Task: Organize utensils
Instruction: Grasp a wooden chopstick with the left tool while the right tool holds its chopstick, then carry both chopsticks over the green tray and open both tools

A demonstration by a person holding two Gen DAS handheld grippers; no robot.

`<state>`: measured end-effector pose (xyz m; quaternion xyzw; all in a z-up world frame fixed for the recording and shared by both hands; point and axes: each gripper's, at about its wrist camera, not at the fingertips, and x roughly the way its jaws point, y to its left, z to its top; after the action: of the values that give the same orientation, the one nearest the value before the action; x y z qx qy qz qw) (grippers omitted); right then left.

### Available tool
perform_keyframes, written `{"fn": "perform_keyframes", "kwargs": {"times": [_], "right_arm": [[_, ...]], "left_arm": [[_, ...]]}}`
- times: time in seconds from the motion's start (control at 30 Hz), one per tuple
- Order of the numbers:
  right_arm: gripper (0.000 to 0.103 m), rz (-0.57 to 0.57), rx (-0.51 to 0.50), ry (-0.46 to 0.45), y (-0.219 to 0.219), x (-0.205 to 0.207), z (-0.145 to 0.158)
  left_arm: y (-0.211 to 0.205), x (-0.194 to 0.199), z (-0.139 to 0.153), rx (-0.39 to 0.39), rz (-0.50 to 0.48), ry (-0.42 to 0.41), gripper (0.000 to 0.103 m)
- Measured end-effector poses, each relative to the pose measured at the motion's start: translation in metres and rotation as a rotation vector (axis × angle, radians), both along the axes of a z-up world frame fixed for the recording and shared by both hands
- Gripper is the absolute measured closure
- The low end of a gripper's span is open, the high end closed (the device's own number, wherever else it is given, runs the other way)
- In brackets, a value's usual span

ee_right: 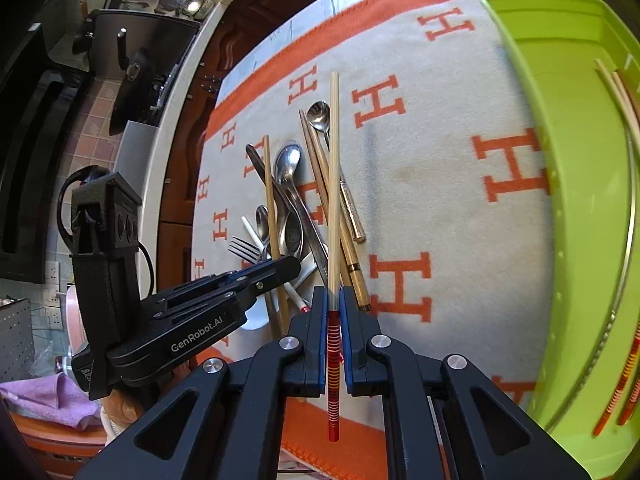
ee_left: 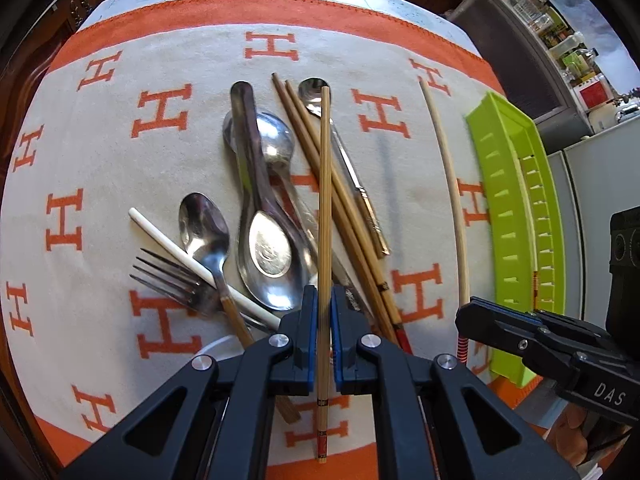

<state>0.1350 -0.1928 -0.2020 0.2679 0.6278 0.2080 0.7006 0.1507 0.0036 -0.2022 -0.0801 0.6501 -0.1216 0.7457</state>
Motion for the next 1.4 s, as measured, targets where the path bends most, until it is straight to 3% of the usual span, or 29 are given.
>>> {"fn": "perform_keyframes", "kwargs": {"times": [0.33,0.6,0.83,1.03,1.2,1.4], "right_arm": [[0.097,-0.052,0.024,-0.079,-0.041,-0.030,0.037],[0.097,-0.109,0.005,-0.119,-0.082,-0.056,0.053],[0.097,-0.176,-0.171,-0.157,-0.130,-0.067,0.060],[0.097,-0.208,-0.409,-0.236,-0.158,-0.067,0.075],[0.097,-0.193,-0.519,-0.236,-0.167,-0.057,0.069],[0.096,-0.174,-0.542,-0.178,-0.173,-0.044,0.044]], "left_arm": [[-0.027,-0.025,0.039,-0.069,-0.051,-0.041,0.099],[-0.075,-0.034,0.064,-0.092,-0.111,-0.081,0.099],[-0.132,-0.023,0.071,-0.082,-0.176,-0.108,0.099],[-0.176,0.001,0.073,-0.111,-0.180,-0.101,0.099],[-0.204,0.021,0.063,-0.117,-0.168,-0.087,0.099],[-0.222,0.038,0.039,-0.089,-0.171,-0.044,0.099]]}}
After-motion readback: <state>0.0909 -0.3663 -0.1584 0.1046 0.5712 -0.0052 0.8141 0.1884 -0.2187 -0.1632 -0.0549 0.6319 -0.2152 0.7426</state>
